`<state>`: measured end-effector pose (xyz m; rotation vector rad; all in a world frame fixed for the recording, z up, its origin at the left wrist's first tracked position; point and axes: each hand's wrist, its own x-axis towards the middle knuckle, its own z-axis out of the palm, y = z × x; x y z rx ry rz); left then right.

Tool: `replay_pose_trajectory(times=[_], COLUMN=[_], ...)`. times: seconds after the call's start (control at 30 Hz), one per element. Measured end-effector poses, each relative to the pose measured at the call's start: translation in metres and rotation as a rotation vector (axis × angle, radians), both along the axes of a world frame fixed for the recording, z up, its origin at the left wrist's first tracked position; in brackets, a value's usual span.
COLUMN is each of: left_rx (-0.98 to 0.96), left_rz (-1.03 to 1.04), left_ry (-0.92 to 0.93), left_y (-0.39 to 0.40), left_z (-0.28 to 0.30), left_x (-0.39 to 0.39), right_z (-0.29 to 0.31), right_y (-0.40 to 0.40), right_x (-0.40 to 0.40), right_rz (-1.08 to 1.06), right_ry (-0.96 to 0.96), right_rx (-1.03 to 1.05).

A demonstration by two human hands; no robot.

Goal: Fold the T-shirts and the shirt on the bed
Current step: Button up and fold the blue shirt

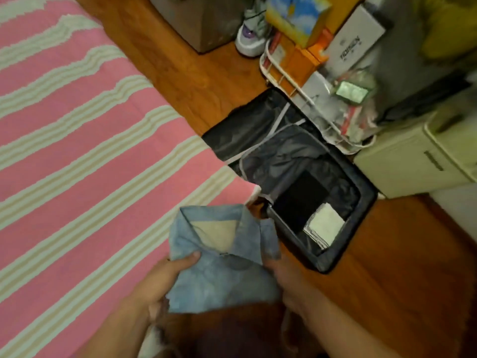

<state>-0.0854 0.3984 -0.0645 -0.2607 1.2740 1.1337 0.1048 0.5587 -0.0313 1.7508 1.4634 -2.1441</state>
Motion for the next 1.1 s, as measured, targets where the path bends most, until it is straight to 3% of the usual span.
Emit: replay_pose_trajectory(times=[0.2,0.37,0.57,0.7,0.9,1.0,1.1], left_rx=[-0.03,-0.094,-0.097,0.011,0.367,0.253,-0.053], left_rz=[-0.369,-0.575,-0.938,-0.878,-0.624,-0.609,-0.694], left_ry=[0.04,0.266,0.672,0.891,1.1,1.302,1.446], left_y=[0.176,0.334,0.481,0.591,0.731,0.711,0.658], left_z=[-0.009,-0.075,-0.183,-0.23,-0.291,-0.363,-0.432], left_x=[0.119,0.249,0.355,0.354,0.311,0.251,0.186], right_z=[-0.03,-0.103,-0.215,-0.292,-0.391,-0.458,-0.537], right_y=[0.129,0.247,0.335,0.424,0.614,0.668,0.683], right_x=[0.17,0.301,0.387,0.395,0.363,0.35,0.343], right_rz=[-0.403,-0.506,-0.656,-0.84,-0.867,-0.876,-0.689], right_ry=[-0.059,0.041,-0.38,-0.203,0.099,0.212,-0.012], right_rx=[-0.319,-0.269,-0.192,-0.06,0.328,0.419,0.269])
